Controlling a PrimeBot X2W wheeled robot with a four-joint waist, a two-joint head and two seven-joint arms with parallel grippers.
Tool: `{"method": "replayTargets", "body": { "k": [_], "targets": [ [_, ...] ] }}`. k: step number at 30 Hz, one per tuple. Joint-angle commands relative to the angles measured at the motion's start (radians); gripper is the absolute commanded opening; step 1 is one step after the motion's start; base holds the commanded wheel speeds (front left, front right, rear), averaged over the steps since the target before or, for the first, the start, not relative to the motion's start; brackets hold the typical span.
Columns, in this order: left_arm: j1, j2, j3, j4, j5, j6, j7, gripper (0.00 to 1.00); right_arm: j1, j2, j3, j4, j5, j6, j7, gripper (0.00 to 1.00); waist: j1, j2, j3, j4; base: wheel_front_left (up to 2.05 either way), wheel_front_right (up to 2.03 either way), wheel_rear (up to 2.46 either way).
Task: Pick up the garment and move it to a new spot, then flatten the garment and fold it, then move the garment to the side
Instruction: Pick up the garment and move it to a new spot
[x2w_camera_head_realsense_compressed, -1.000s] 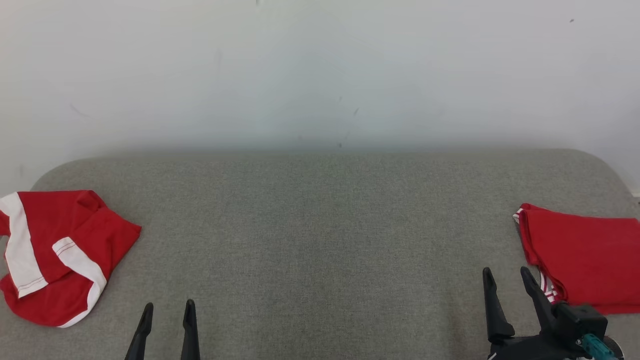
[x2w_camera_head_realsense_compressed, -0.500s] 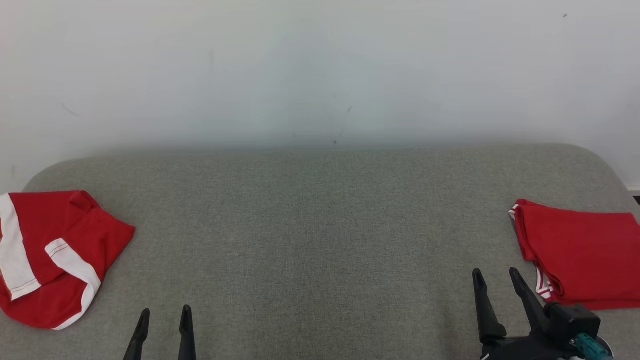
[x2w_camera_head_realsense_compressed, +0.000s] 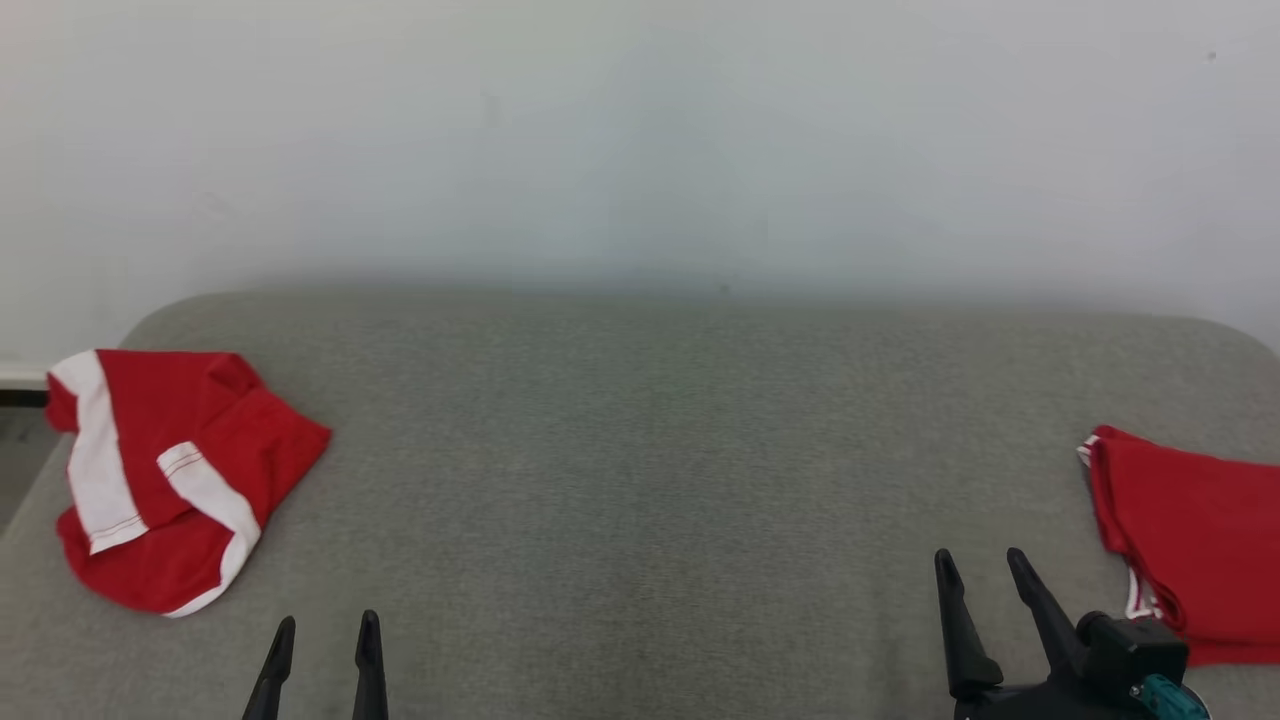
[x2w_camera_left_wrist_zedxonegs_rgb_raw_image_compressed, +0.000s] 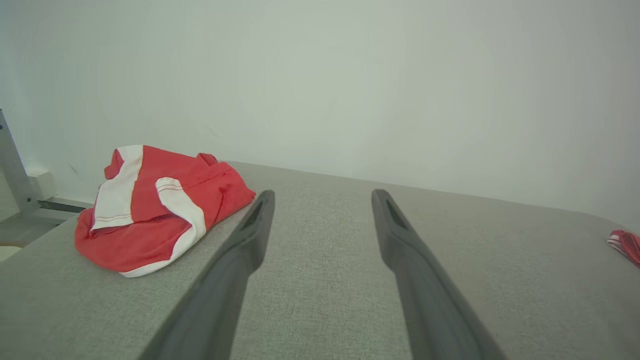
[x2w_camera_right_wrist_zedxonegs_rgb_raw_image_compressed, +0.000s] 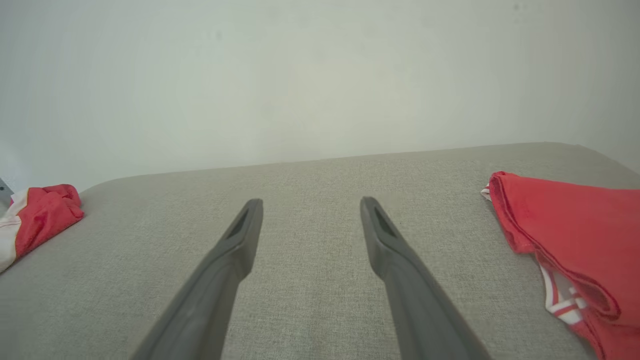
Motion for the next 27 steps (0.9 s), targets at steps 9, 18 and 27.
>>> {"method": "replayTargets", "body": {
  "k": [9,18,27],
  "targets": [
    [0.021,0.014,0.004,0.004,0.02,-0.006,-0.003,1.0,0.011,0.0,0.048,0.023,0.04,-0.003,-0.019,1.0,-0.0001,0.0,-0.018,0.221,0.0,0.0,0.0],
    [0.039,0.033,0.012,-0.001,0.016,-0.004,-0.003,1.0,0.009,0.001,0.082,0.044,0.067,-0.003,-0.034,1.0,-0.0001,0.0,-0.026,0.374,0.0,0.0,0.0],
    [0.062,0.025,0.046,-0.044,0.001,0.013,-0.003,1.0,-0.055,0.0,0.152,0.069,0.068,-0.003,-0.027,1.0,-0.0001,0.0,0.006,0.409,0.0,0.0,0.0]
  ]
}}
